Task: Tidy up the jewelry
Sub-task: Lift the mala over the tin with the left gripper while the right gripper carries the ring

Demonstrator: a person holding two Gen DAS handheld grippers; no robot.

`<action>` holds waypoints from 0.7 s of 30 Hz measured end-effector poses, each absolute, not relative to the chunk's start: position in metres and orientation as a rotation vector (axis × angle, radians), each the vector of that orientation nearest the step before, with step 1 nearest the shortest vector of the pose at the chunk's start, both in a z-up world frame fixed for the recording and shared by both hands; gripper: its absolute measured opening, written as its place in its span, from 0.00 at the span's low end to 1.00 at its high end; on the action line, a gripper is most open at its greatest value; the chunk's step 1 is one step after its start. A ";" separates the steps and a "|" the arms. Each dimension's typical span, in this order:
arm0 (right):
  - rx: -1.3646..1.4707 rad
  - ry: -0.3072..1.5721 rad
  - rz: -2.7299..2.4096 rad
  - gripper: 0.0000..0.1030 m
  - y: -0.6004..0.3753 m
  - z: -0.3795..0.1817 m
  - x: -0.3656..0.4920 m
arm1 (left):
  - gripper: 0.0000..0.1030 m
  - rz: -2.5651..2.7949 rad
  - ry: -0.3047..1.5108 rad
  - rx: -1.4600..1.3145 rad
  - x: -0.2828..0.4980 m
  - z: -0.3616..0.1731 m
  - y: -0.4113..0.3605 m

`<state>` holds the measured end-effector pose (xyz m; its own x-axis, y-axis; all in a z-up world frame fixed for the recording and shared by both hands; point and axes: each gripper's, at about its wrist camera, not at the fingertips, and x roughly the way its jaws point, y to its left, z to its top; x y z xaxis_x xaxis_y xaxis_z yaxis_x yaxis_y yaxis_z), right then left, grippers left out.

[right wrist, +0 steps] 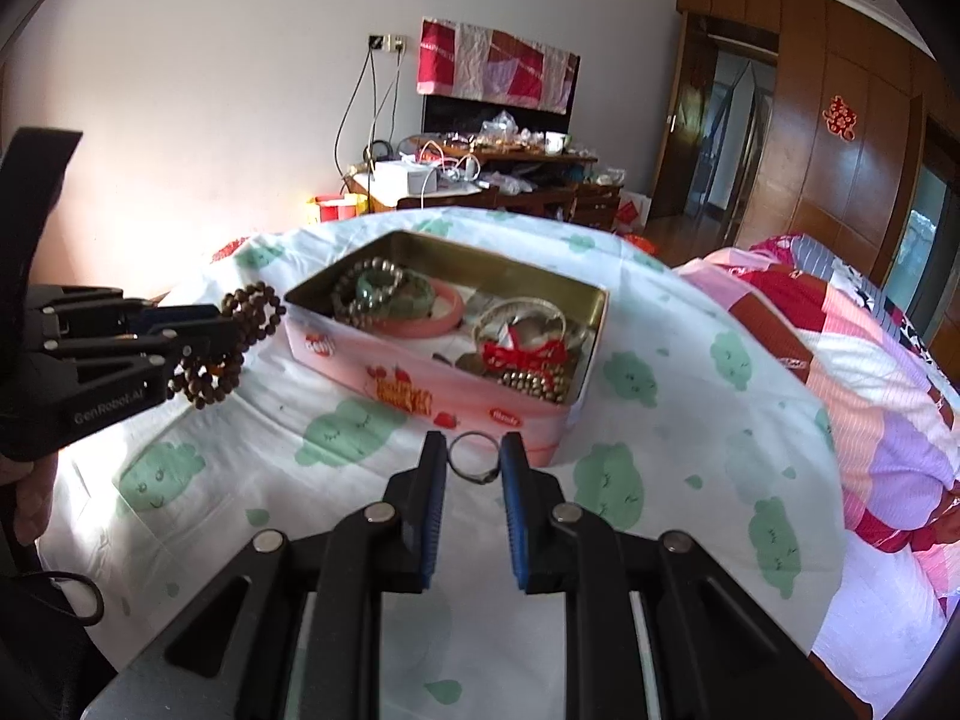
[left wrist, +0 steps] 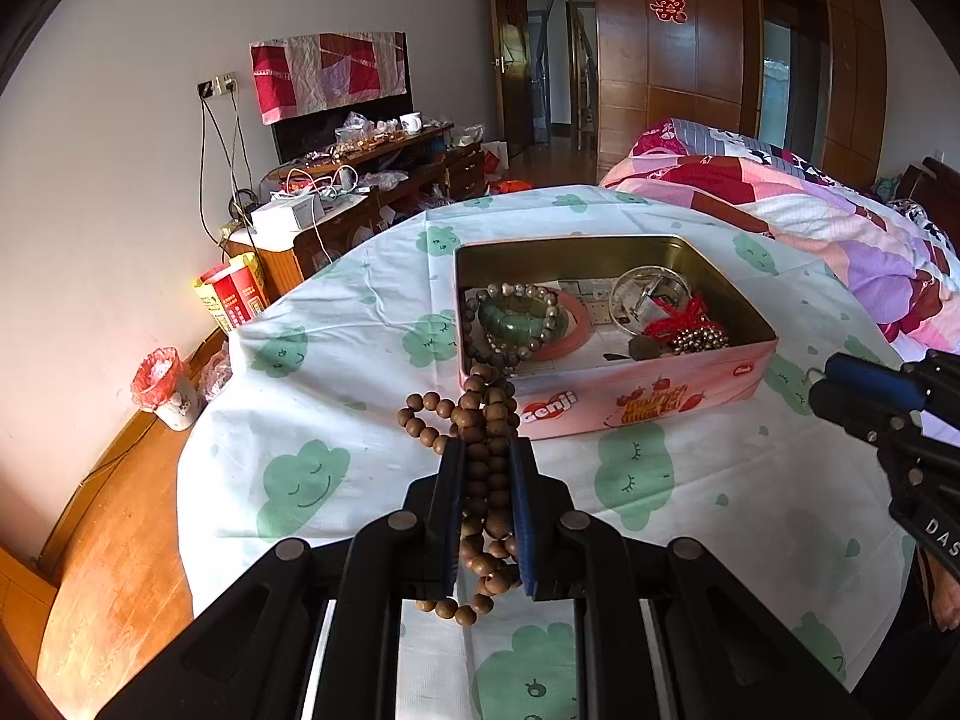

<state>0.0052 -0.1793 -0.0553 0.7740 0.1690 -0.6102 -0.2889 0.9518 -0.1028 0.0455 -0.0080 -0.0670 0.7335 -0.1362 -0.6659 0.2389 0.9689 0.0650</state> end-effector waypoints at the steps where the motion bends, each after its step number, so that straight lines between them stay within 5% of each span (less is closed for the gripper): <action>1: -0.193 0.632 0.248 0.20 -0.180 -0.053 0.005 | 0.14 -0.206 0.716 0.153 0.046 -0.066 -0.009; 21: -0.205 0.555 0.239 0.20 -0.185 -0.025 0.026 | 0.14 -0.198 0.609 0.262 0.066 -0.027 -0.033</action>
